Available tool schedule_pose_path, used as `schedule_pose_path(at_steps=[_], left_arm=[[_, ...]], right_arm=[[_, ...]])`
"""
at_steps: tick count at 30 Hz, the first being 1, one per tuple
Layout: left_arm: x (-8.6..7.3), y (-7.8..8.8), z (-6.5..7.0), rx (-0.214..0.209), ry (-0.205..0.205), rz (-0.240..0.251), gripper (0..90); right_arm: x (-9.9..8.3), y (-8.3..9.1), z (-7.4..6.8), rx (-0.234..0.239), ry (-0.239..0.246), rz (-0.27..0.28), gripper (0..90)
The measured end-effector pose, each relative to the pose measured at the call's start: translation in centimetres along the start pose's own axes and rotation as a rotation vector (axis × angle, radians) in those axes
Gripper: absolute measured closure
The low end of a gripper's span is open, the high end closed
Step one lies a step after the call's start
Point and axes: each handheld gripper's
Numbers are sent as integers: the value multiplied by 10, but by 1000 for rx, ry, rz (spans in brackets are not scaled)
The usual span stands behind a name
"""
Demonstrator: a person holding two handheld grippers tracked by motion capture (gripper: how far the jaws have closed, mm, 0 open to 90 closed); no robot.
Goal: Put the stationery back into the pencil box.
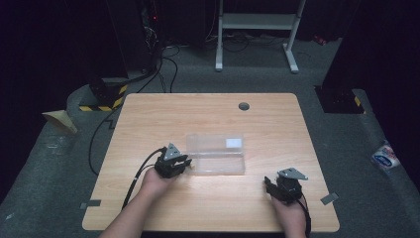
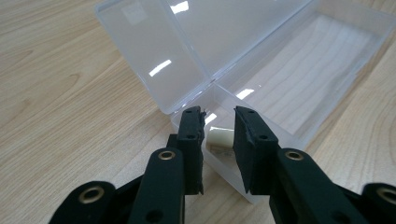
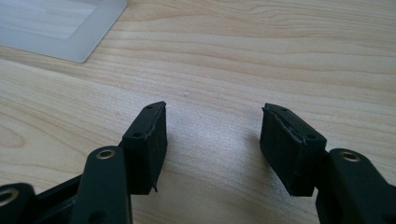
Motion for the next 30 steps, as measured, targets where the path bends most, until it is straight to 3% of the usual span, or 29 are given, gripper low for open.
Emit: schedule_pose_path(at_steps=[6, 20, 24, 30], left_arm=[[4, -4, -1, 3, -4, 2, 722], [9, -23, 1, 13, 29, 13, 724], [10, -18, 0, 20, 18, 20, 723], [12, -4, -2, 24, 33, 56, 716]], right_arm=[[0, 0, 0, 0, 1, 0, 408], [0, 0, 0, 3, 3, -1, 408], [0, 0, 0, 3, 3, -1, 408], [0, 0, 0, 4, 4, -1, 409]])
Point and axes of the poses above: each handheld gripper's, and its own axes: y roughly backward along the jaws, x roughly out of its top, z roughly to its right, and after that the axes turned 12 degrees about -y, right-handed
